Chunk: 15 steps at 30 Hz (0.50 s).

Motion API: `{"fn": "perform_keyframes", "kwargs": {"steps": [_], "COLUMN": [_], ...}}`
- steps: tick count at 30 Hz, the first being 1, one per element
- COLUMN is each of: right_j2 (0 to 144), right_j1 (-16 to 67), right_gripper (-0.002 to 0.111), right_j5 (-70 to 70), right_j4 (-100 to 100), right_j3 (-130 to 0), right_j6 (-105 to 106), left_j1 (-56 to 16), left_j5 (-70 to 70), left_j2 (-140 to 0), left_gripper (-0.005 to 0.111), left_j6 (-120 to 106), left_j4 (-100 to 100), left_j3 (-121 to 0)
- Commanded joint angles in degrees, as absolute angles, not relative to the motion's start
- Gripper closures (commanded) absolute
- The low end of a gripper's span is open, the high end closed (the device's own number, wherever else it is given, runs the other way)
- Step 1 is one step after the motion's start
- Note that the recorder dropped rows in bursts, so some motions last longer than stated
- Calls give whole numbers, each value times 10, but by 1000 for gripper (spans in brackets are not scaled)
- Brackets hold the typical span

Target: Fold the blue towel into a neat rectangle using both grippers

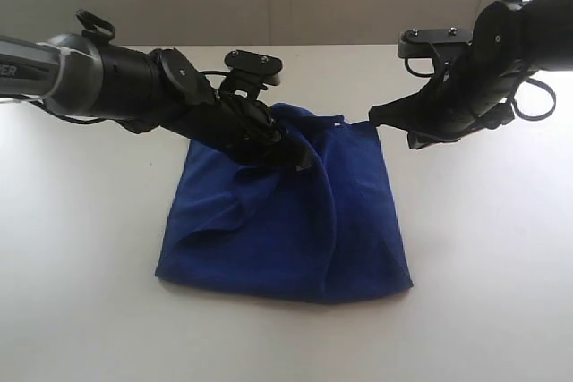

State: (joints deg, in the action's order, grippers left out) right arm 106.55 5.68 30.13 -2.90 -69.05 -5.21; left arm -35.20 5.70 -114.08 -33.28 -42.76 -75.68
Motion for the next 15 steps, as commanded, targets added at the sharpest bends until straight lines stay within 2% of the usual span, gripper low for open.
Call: {"fn": "perform_keyframes", "kwargs": {"steps": [1,15], "right_j2": [1070,1096], "right_j1": [52,52], "right_gripper": [108,108], "right_j5": [295,288], "right_j4": [-32,-32], "right_j3": [-690,-686], "right_j6": [-54,-54], "left_j1": [-355,-365], "left_j5": [54,69], "left_j2": [-1152,-1177], "left_gripper": [58,56], "left_j6": [-334,-394], "left_j4": [-430,-429], "left_j3": [-771,-794]}}
